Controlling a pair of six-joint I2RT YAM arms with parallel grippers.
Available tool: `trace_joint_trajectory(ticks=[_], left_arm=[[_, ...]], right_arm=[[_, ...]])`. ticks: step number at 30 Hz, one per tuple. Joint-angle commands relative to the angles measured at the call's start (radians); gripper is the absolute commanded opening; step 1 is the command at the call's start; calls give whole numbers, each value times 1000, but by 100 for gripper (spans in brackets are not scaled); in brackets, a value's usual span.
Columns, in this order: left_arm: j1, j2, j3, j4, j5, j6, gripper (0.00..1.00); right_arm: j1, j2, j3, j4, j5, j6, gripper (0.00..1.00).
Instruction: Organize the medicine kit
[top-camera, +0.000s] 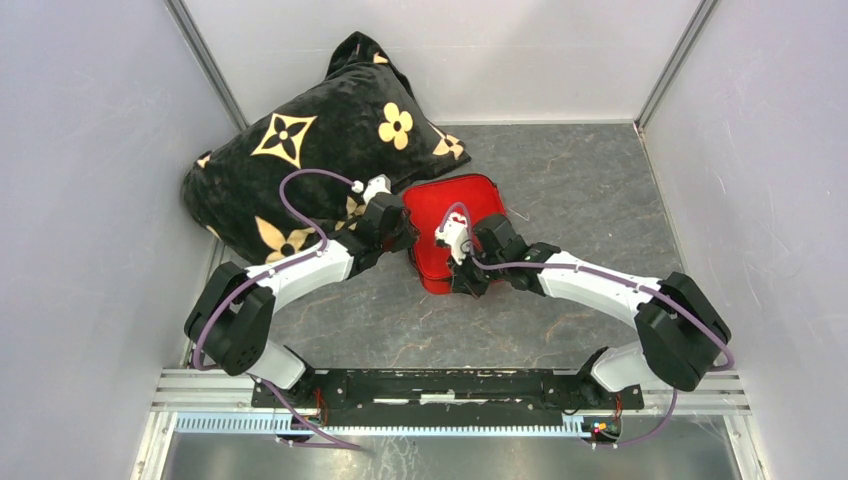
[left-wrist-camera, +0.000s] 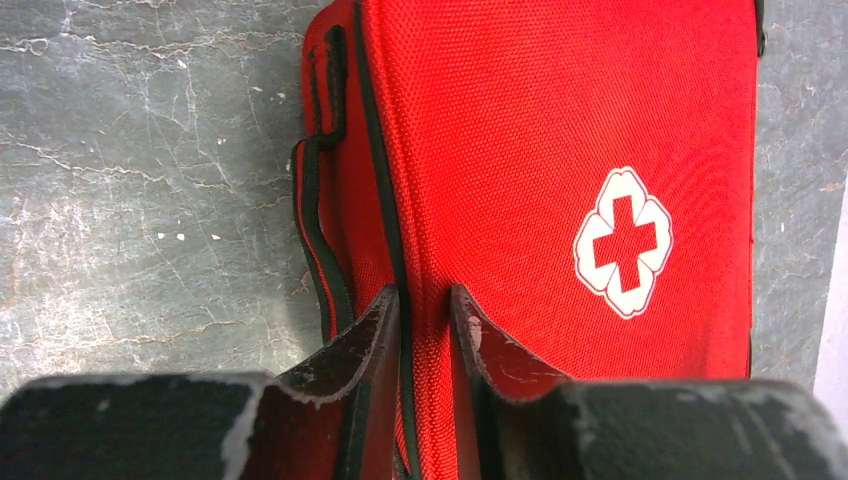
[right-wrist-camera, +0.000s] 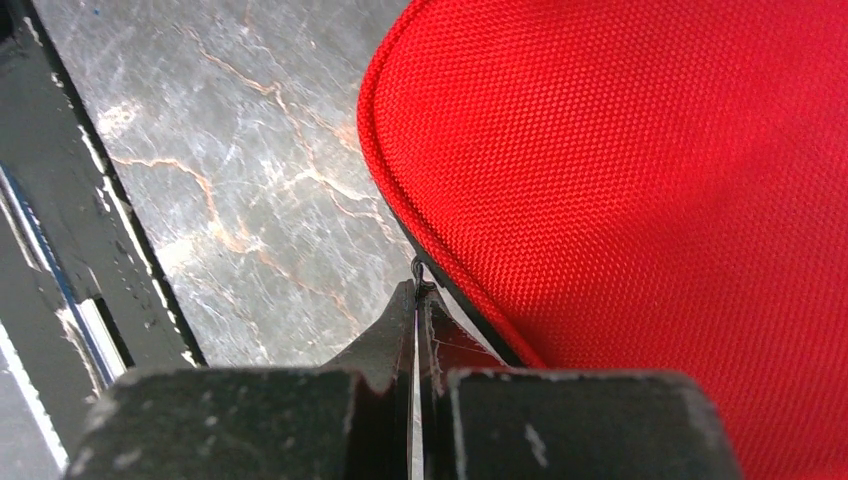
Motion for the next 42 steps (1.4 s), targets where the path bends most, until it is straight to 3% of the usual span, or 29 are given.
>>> trace_joint_trajectory(ticks=[1, 7, 12, 16, 20, 24, 28, 35, 38, 42], left_arm=[[-10, 24, 4, -9, 34, -6, 2], [-10, 6, 7, -21, 22, -2, 2], [-6, -30, 28, -58, 12, 7, 2], [-1, -79, 27, -95, -12, 4, 2], [1, -121, 7, -111, 12, 11, 2], [1, -145, -11, -128, 45, 21, 38], [1, -177, 8, -156, 7, 54, 59], [14, -147, 115, -209, 9, 140, 71], [66, -120, 181, -234, 33, 209, 81], [154, 7, 295, -266, 137, 340, 84]], right_arm=[[57, 15, 77, 147, 43, 85, 0], [95, 35, 112, 58, 103, 44, 0], [95, -5, 76, -54, 330, 9, 0], [86, -20, 53, -122, 517, 54, 0], [30, -44, 31, -115, 554, 142, 0], [-89, -68, 8, -76, 506, 203, 0], [-256, -59, 14, -60, 440, 203, 0], [-329, 11, 95, -62, 304, 132, 0], [-348, 19, 94, -69, 314, 141, 0], [-361, 11, 76, -59, 307, 157, 0]])
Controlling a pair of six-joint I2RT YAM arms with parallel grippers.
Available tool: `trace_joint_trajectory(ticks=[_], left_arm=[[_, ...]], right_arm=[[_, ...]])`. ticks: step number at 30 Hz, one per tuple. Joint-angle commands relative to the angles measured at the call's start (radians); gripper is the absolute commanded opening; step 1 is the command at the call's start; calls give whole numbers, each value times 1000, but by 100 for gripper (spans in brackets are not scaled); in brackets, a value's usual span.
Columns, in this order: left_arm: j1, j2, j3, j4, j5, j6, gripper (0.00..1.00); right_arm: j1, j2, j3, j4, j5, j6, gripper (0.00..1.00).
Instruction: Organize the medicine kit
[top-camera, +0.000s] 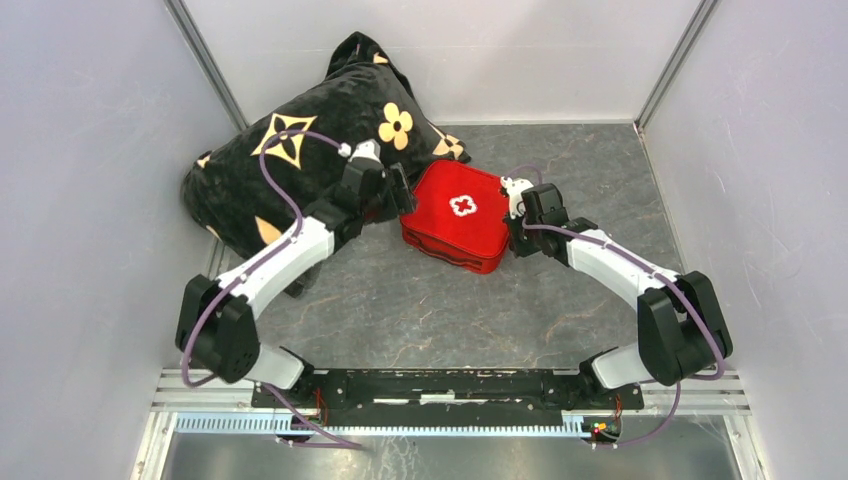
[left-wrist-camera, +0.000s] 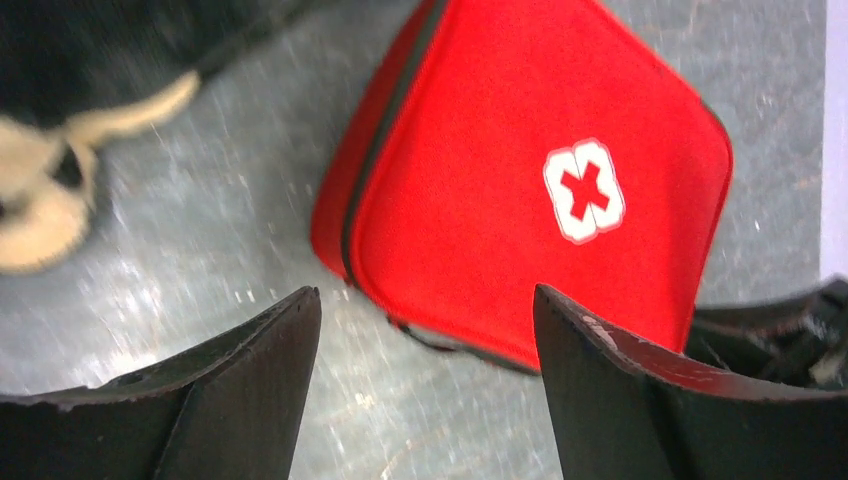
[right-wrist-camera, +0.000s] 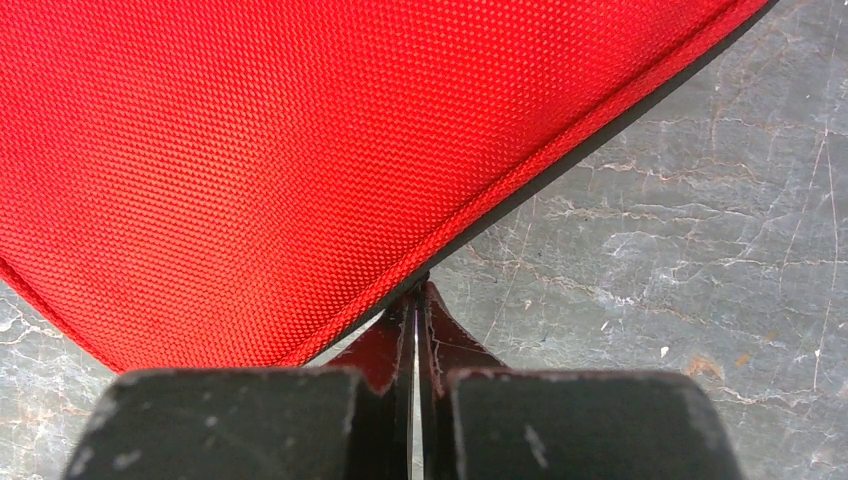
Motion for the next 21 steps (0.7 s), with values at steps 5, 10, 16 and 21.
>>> trace_joint_trajectory(ticks=[5, 10, 16, 21], left_arm=[[101, 285, 247, -77, 242, 253, 84], [116, 362, 374, -97, 282, 372, 84], [177, 522, 586, -212, 324, 502, 83], [225, 612, 613, -187, 503, 524, 82]], right_arm=[[-13, -19, 10, 45, -78, 2, 0], [-12, -36, -5, 46, -93, -5, 0], [-13, -38, -8, 46, -114, -16, 0], [-13, -34, -6, 44, -129, -17, 0]])
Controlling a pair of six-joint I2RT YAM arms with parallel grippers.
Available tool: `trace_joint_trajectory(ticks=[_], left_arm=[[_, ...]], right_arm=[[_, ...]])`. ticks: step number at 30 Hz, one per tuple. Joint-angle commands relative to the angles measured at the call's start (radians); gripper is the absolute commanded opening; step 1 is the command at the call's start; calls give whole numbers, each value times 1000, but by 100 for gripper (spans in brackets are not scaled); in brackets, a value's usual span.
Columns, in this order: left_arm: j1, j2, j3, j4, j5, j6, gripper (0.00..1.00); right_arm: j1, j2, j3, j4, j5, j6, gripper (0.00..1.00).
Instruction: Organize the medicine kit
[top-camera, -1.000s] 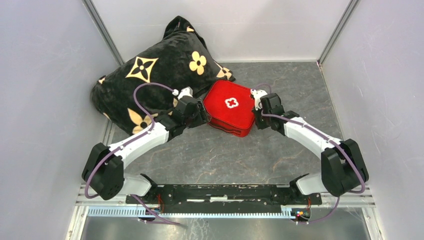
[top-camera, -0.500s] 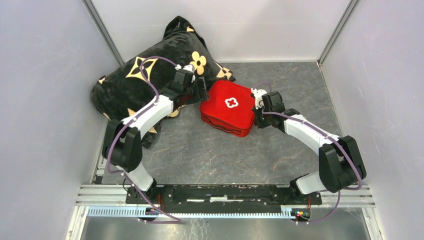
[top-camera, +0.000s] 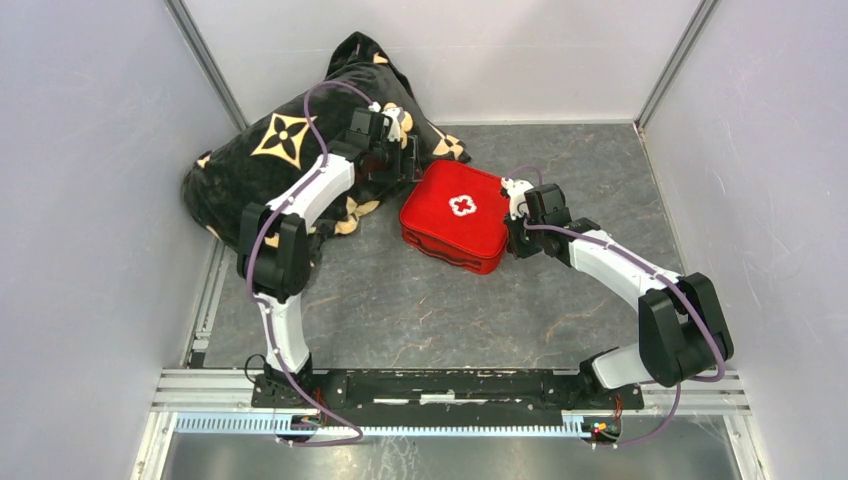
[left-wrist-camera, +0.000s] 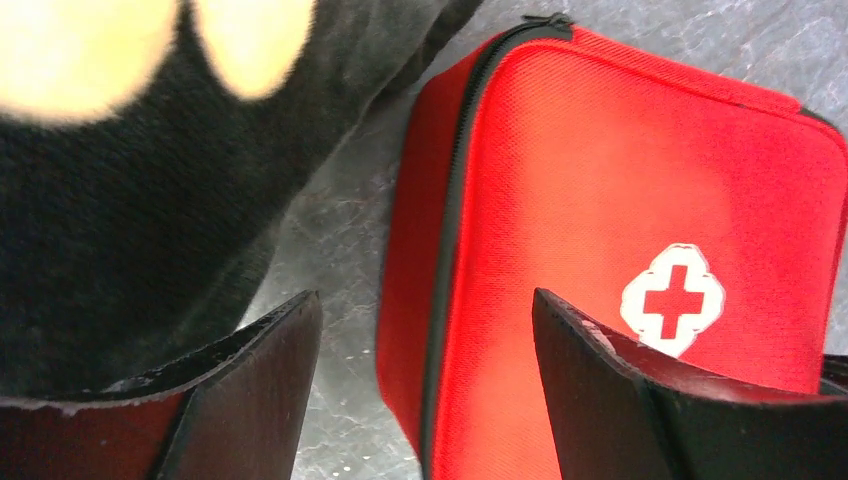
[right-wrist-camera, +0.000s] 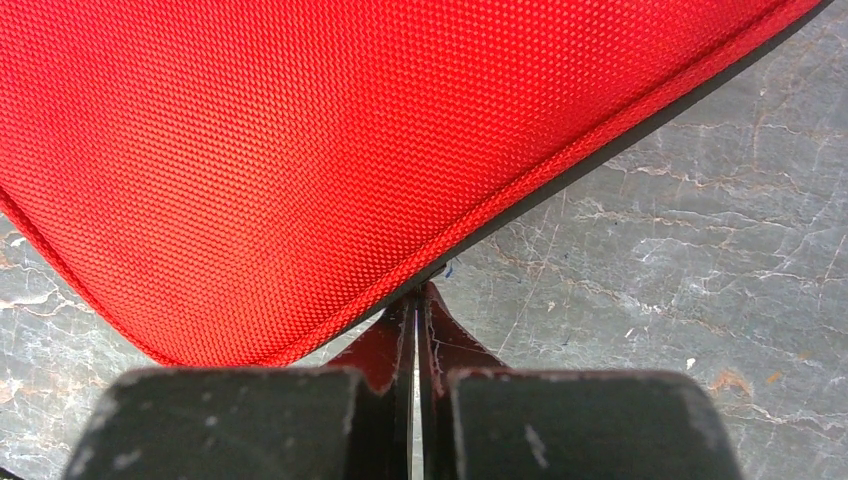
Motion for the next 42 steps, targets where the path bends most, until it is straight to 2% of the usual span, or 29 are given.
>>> trace_joint_trajectory(ticks=[1, 12, 18, 20, 26, 28, 36, 39, 42], left_arm=[[36, 77, 24, -16, 167, 98, 82], [34, 154, 27, 64, 315, 59, 77], [12, 194, 39, 82, 346, 42, 68], [0, 207, 41, 85, 351, 40, 59], [-4, 231, 57, 91, 365, 13, 13], [-5, 230, 57, 91, 350, 4, 3], [5, 207, 15, 131, 236, -61, 2], [7, 203, 12, 129, 215, -67, 2], [7, 202, 8, 133, 200, -76, 2]], right_arm=[[1, -27, 2, 41, -49, -9, 0], [2, -23, 5, 40, -50, -7, 0], [1, -20, 8, 36, -35, -8, 0], [2, -21, 8, 33, -30, -9, 0], [1, -36, 4, 10, 9, -15, 0], [1, -46, -5, 1, 22, -14, 0], [1, -118, -65, -52, -3, -36, 0], [4, -157, -98, -67, -89, -80, 0], [13, -157, -99, -109, -242, -146, 0]])
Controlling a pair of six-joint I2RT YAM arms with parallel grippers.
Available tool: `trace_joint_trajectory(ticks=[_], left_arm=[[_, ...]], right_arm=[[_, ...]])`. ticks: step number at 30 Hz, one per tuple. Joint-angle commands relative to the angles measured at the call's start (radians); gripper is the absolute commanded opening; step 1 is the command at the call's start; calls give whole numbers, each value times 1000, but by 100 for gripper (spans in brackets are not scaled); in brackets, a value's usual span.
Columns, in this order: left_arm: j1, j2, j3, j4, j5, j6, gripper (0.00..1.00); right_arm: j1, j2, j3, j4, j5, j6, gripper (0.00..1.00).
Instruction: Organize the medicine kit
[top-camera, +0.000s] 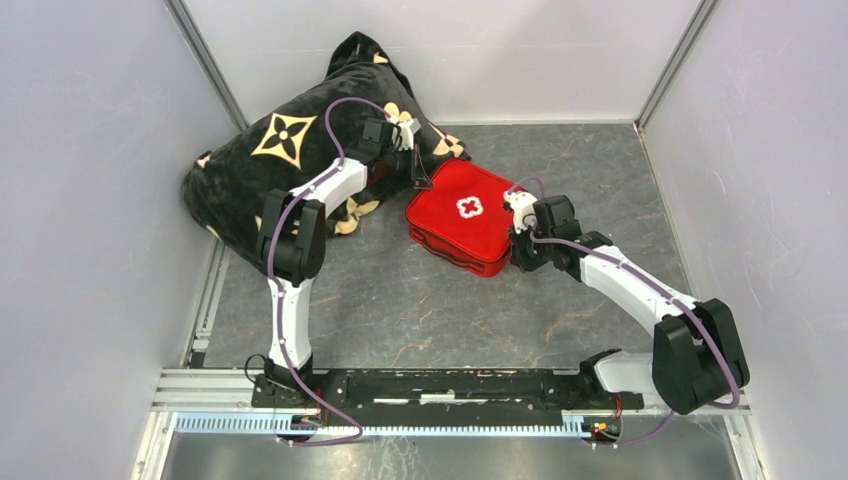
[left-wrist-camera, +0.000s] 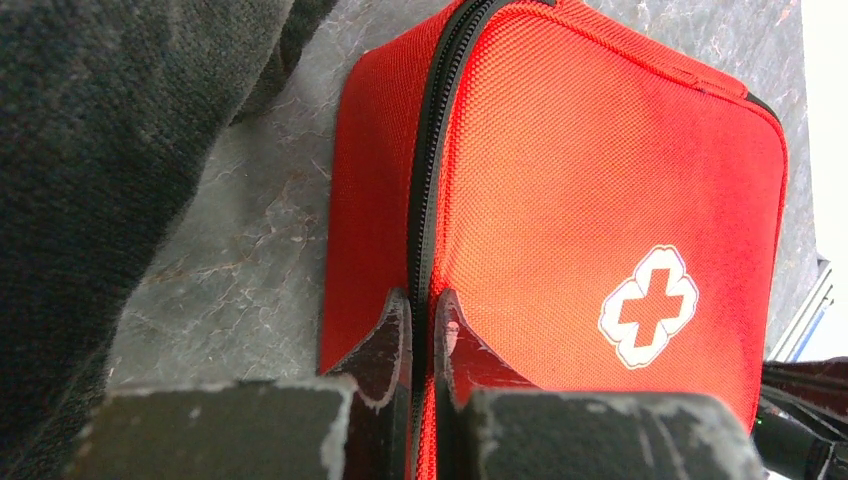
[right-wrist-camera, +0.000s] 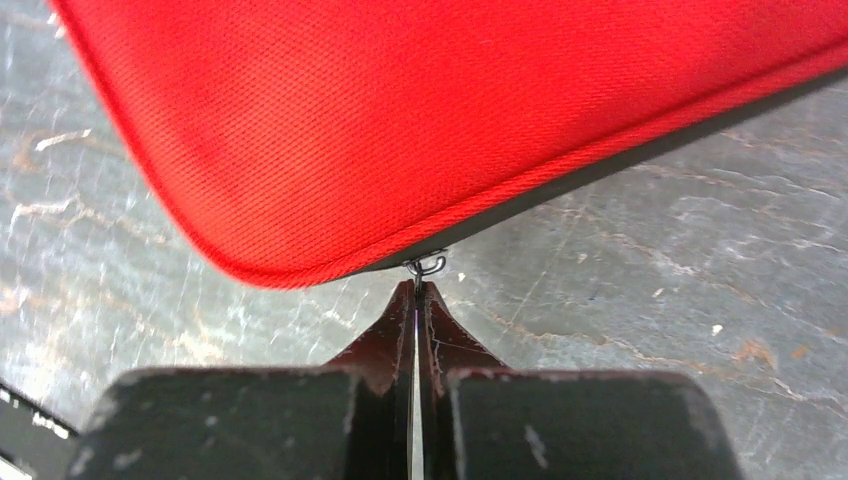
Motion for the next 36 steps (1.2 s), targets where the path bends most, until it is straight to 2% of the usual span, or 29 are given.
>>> trace_joint_trajectory(ticks=[1, 5, 8, 14, 19, 26, 31, 36], left_arm=[[-10, 7, -27, -14, -105, -42, 2], [-11, 2, -38, -5, -106, -51, 2], [-12, -4, -41, -6, -121, -52, 2], [-12, -12, -43, -12, -152, -55, 2], [-11, -19, -47, -14, -178, -60, 2], [-12, -25, -54, -20, -216, -74, 2], [-10, -74, -78, -68, -298, -92, 2], [-8, -199, -187, -96, -369, -151, 2]], right_arm=[[24, -32, -14, -73, -231, -108, 0], [69, -37, -19, -26, -316, -110, 0], [121, -22, -3, 16, -309, -61, 0], [253, 16, 49, 74, -251, 24, 0], [304, 33, 41, 162, -232, 112, 0], [410, 62, 50, 229, -91, 217, 0], [374, -18, 16, 138, 182, 244, 0], [195, -42, -29, 143, 129, 238, 0]])
